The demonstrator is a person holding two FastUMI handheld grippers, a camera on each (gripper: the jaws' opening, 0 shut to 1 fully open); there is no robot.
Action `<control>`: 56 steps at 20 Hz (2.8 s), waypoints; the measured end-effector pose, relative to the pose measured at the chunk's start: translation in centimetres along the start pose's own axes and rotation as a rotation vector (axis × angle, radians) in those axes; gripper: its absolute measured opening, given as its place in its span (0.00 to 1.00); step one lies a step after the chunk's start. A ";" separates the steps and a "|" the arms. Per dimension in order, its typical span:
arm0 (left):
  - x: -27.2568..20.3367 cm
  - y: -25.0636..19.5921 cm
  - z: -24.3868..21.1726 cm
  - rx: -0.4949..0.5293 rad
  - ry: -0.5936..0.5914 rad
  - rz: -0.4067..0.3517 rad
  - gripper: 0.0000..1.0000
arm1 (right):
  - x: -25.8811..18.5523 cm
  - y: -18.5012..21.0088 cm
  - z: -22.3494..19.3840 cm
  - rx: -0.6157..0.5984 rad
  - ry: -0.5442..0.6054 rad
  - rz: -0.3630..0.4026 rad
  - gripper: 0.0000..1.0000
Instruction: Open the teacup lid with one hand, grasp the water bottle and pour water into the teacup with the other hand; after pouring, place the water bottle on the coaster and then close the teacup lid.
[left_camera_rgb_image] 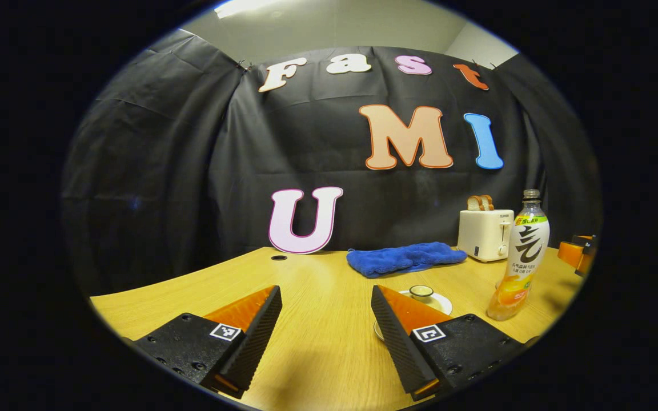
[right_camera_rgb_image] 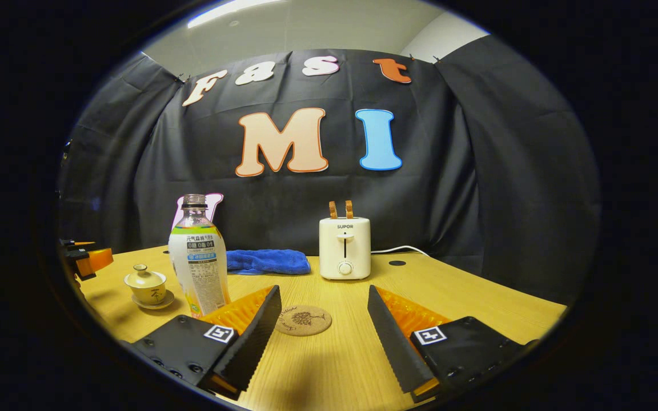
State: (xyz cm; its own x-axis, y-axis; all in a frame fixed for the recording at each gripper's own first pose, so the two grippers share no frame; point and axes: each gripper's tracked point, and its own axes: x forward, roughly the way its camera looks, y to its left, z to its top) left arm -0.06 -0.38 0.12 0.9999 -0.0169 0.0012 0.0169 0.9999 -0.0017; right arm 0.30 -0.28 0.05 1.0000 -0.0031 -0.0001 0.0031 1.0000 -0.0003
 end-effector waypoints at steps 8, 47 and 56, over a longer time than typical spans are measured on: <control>0.0 -0.1 0.1 -0.001 0.001 -0.013 0.93 | 0.2 -0.1 0.0 0.000 0.000 0.002 0.92; 1.5 -9.5 -0.1 -0.009 -0.003 -0.443 0.92 | 0.4 -0.3 0.1 -0.001 0.000 0.005 0.92; 3.7 -11.5 -1.4 0.039 0.079 -0.490 0.81 | 0.4 -0.3 0.1 -0.001 0.003 0.009 0.92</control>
State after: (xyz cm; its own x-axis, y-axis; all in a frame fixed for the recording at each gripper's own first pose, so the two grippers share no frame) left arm 3.41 -11.91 -1.24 0.8713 -0.4836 -0.0832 0.4865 0.8735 0.0176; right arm 0.70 -0.62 0.16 1.0000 0.0058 -0.0028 -0.0058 1.0000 -0.0017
